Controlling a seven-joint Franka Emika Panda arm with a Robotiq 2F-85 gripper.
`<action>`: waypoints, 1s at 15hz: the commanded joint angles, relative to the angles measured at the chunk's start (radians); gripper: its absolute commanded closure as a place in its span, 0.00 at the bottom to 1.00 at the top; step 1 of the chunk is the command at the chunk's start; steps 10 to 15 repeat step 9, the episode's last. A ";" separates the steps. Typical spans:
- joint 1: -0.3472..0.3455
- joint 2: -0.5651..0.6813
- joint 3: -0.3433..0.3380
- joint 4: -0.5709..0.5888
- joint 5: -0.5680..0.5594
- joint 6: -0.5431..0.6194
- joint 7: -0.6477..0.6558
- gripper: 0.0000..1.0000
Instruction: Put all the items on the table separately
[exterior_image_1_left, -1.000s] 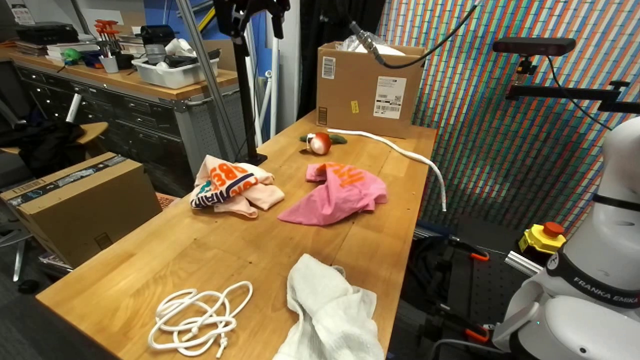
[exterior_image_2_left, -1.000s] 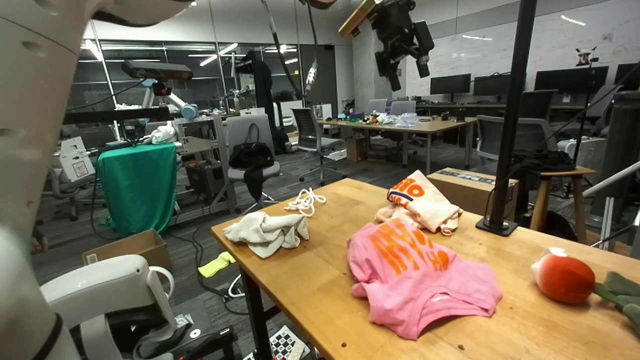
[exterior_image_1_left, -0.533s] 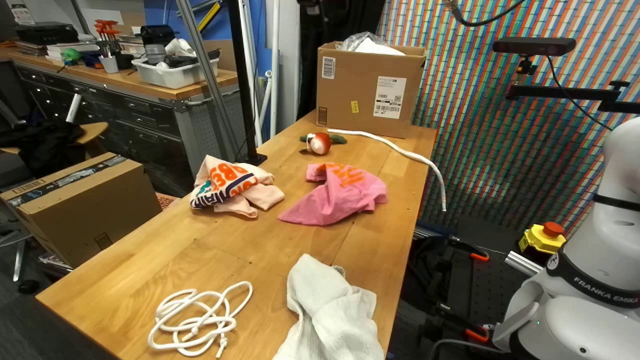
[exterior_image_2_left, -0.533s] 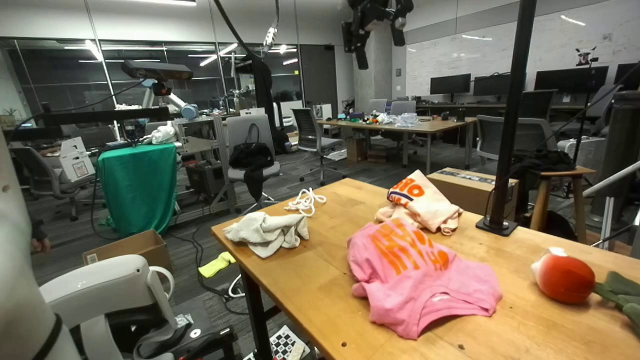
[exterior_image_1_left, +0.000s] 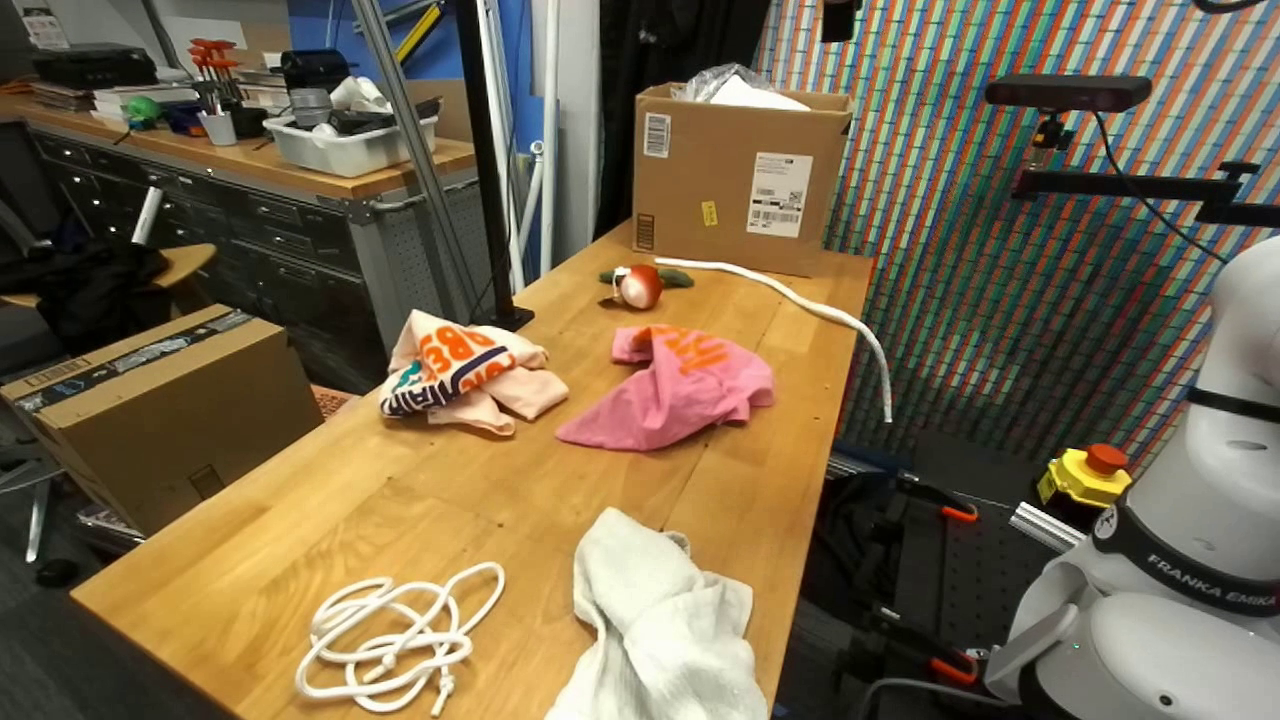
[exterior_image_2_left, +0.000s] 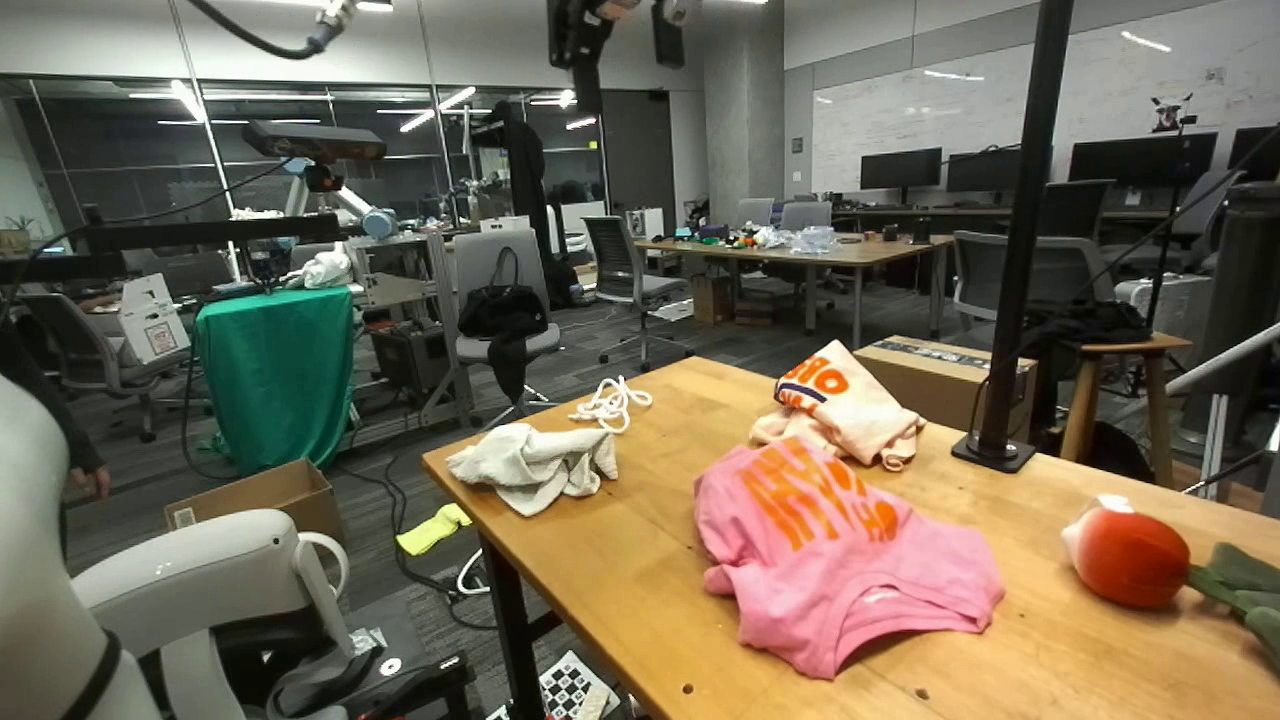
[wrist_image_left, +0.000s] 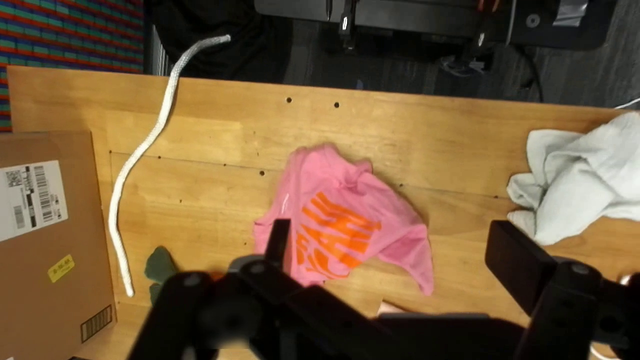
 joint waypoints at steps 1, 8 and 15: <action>-0.019 -0.255 0.001 -0.237 0.060 0.047 -0.048 0.00; -0.043 -0.421 0.000 -0.377 0.111 0.096 -0.029 0.00; -0.044 -0.443 -0.003 -0.396 0.113 0.104 -0.029 0.00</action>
